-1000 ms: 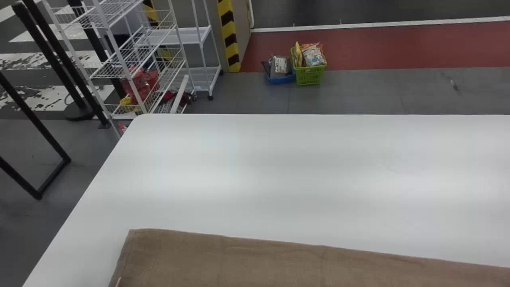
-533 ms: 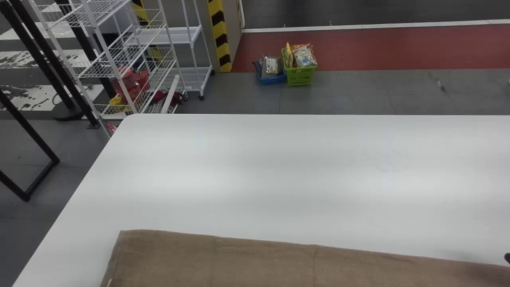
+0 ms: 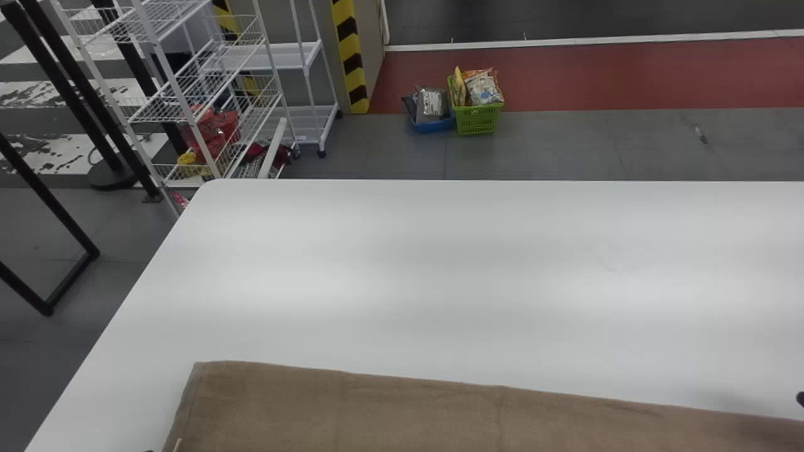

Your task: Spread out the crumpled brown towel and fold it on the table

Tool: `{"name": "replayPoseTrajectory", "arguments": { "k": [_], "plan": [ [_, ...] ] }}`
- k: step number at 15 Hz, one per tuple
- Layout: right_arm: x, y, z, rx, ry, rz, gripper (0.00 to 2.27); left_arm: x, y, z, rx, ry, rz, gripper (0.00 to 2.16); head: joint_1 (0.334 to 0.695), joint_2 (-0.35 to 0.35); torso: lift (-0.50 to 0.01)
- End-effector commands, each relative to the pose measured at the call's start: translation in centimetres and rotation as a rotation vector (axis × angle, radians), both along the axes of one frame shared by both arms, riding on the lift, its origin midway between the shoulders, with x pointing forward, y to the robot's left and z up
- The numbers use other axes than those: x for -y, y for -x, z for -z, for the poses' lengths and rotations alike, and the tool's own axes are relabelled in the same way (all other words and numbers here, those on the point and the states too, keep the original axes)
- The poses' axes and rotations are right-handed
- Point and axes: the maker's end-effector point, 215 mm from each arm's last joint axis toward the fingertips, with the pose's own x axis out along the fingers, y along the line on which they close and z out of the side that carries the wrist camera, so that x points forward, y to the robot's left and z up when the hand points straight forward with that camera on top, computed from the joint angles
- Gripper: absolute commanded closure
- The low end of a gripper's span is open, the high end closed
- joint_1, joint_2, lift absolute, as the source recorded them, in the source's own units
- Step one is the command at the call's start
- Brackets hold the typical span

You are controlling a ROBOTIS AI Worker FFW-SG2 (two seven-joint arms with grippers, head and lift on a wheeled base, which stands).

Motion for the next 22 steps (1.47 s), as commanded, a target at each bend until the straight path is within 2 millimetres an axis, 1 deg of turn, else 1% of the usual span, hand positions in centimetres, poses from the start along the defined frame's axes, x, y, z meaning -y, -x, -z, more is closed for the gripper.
{"name": "replayPoseTrajectory", "arguments": {
  "k": [1, 2, 3, 4, 5, 6, 8, 10, 14, 16, 18, 22],
  "plan": [
    [0.0, 0.1, 0.0, -0.001, -0.007, 0.001, 1.13, 1.0, -2.4, 0.6, 0.0, -0.049, 0.032, 0.09, 0.695, 0.132, -0.127],
    [0.1, 0.2, -0.3, 0.004, -0.014, 0.001, 1.13, 1.3, -3.8, 1.1, -0.002, -0.055, 0.038, 0.09, 0.695, 0.121, -0.127],
    [0.1, 0.4, -0.5, 0.006, -0.034, 0.001, 1.13, 1.6, -4.6, 1.7, -0.006, -0.05, 0.043, 0.08, 0.695, 0.105, -0.127],
    [0.6, 0.7, -0.5, 0.004, -0.039, 0.01, 1.13, 1.8, -5.0, 2.0, -0.005, -0.062, 0.055, 0.08, 0.695, 0.097, -0.127],
    [1.0, 1.0, -0.7, 0.006, -0.045, 0.017, 1.13, 1.7, -5.5, 1.9, 0.01, -0.084, 0.068, 0.09, 0.695, 0.09, -0.127],
    [1.5, 1.2, -0.8, 0.01, -0.055, 0.029, 1.13, 2.1, -5.7, 2.2, 0.009, -0.086, 0.083, 0.09, 0.695, 0.083, -0.127],
    [2.0, 1.5, -0.8, 0.009, -0.067, 0.04, 1.13, 1.7, -5.9, 2.7, -0.003, -0.117, 0.107, 0.09, 0.695, 0.055, -0.127],
    [1.8, 1.6, -0.9, 0.01, -0.09, 0.033, 1.13, 0.7, -5.9, 3.2, -0.021, -0.149, 0.112, 0.09, 0.695, 0.046, -0.127],
    [1.6, 1.5, -0.8, 0.012, -0.113, 0.031, 1.13, -1.6, -6.4, 3.9, -0.034, -0.22, 0.113, 0.1, 0.695, 0.083, -0.127],
    [1.6, 1.5, -0.6, 0.013, -0.121, 0.031, 1.13, -2.2, -6.3, 4.4, -0.051, -0.226, 0.107, 0.11, 0.695, 0.102, -0.127],
    [1.6, 1.5, -0.4, 0.012, -0.136, 0.031, 1.13, -2.2, -6.2, 5.3, -0.079, -0.245, 0.123, 0.14, 0.695, 0.121, -0.127],
    [2.2, 1.2, -0.5, 0.023, -0.156, 0.043, 1.13, -1.6, -6.0, 6.3, -0.109, -0.26, 0.14, 0.15, 0.695, 0.117, -0.127]
  ]
}}
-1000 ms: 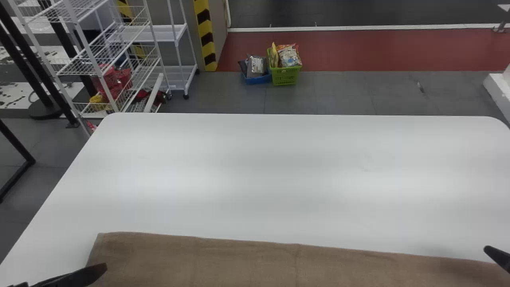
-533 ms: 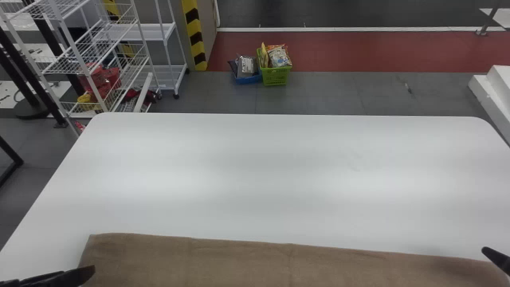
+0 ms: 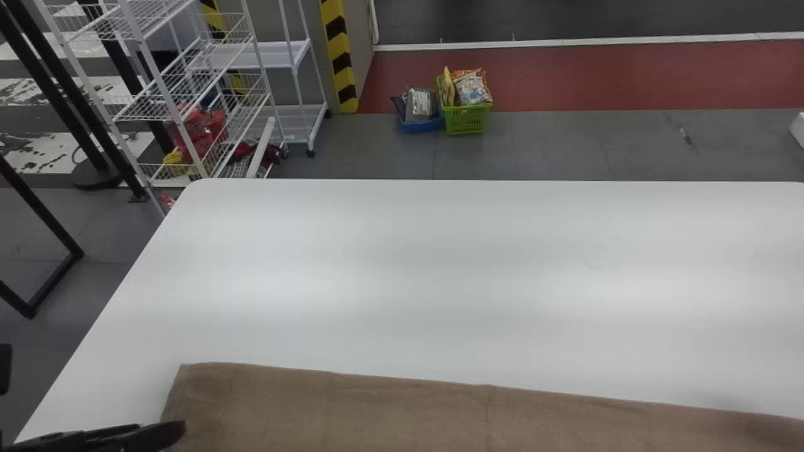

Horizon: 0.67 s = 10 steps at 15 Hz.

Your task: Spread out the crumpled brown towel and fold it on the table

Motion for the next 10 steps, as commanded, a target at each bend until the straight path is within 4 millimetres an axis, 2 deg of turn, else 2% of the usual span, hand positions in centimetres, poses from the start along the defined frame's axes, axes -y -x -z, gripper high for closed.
{"name": "replayPoseTrajectory", "arguments": {
  "k": [1, 5, 6, 9, 10],
  "plan": [
    [0.13, -0.1, 0.2, -0.001, -0.013, 0.006, 1.13, 0.47, -0.01, 0.62, -0.021, -0.014, 0.014, 0.15, 0.695, 0.112, -0.127],
    [0.27, -0.03, 0.68, -0.004, -0.039, 0.013, 1.13, 0.62, 0.24, 1.41, -0.047, -0.028, 0.019, 0.22, 0.695, 0.099, -0.127],
    [0.49, -0.08, 0.69, -0.004, -0.039, 0.019, 1.13, 0.67, 0.26, 1.42, -0.053, -0.031, 0.023, 0.31, 0.695, 0.097, -0.127],
    [0.66, -0.33, 0.81, -0.002, -0.047, 0.025, 1.13, 1.14, 0.57, 1.25, -0.065, -0.01, 0.021, 0.87, 0.695, 0.084, -0.127],
    [0.81, -0.37, 0.78, -0.001, -0.045, 0.029, 1.13, 1.3, 0.65, 1.25, -0.07, -0.004, 0.017, 1.15, 0.695, 0.079, -0.127]
  ]
}}
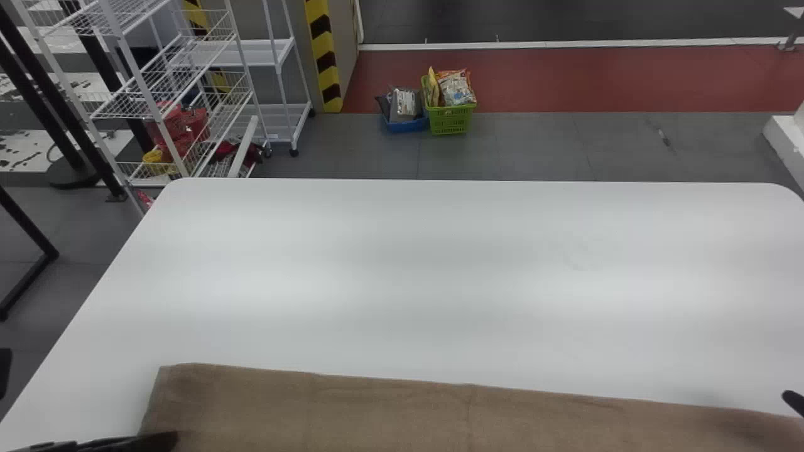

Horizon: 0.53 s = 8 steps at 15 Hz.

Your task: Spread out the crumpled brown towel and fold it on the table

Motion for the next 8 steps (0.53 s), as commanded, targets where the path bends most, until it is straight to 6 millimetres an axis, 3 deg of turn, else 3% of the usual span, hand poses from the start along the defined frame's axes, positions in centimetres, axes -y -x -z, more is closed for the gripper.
{"name": "replayPoseTrajectory", "arguments": {
  "k": [1, 8],
  "plan": [
    [0.1, 0.0, 0.1, -0.001, -0.003, 0.004, 1.13, 0.1, 0.1, -0.2, -0.006, 0.004, -0.008, 1.34, 0.695, 0.076, -0.127],
    [0.1, -0.2, 0.1, 0.017, -0.002, 0.005, 1.13, 1.7, 0.5, -5.5, 0.025, 0.061, -0.108, 1.36, 0.695, 0.04, -0.127]
  ]
}}
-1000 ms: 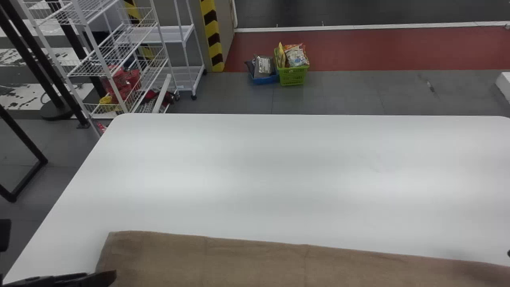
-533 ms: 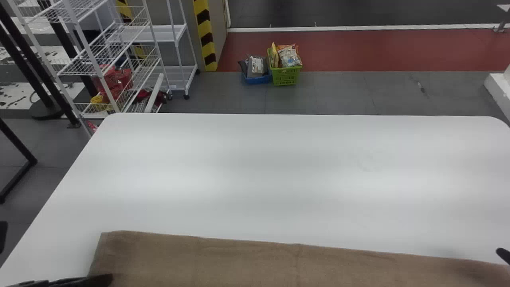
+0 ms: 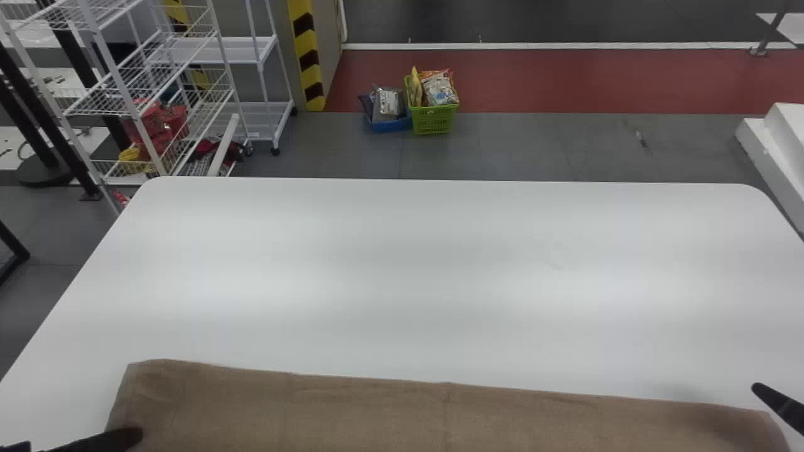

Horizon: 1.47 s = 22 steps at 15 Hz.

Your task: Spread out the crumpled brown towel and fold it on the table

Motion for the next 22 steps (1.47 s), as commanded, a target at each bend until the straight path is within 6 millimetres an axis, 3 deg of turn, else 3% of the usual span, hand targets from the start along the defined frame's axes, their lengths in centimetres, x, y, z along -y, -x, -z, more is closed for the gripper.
{"name": "replayPoseTrajectory", "arguments": {
  "k": [1, 7, 10, 12, 17, 22],
  "plan": [
    [0.1, 0.0, 0.0, 0.005, -0.004, 0.003, 1.13, -0.4, -0.1, -1.3, 0.017, -0.027, -0.015, 1.36, 0.695, 0.039, -0.127],
    [0.0, 0.0, -0.1, 0.011, -0.008, 0.001, 1.13, -5.0, -0.9, -2.2, 0.016, -0.128, -0.092, 1.36, 0.695, 0.08, -0.127],
    [-0.1, 0.0, 0.0, 0.012, -0.011, -0.001, 1.13, -7.3, -1.1, -2.6, 0.006, -0.174, -0.123, 1.36, 0.695, 0.139, -0.127],
    [-0.2, 0.0, 0.2, 0.009, -0.014, -0.002, 1.13, -7.8, -1.2, -3.2, 0.009, -0.2, -0.113, 1.36, 0.695, 0.165, -0.127],
    [-0.4, 0.0, 0.5, 0.006, -0.018, -0.005, 1.13, -2.0, -1.9, -7.8, 0.119, -0.196, 0.056, 1.36, 0.695, 0.13, -0.127],
    [0.2, 0.1, 0.8, 0.011, -0.028, 0.013, 1.13, 3.7, -1.2, -9.5, 0.144, -0.253, 0.22, 1.36, 0.695, 0.016, -0.127]
  ]
}}
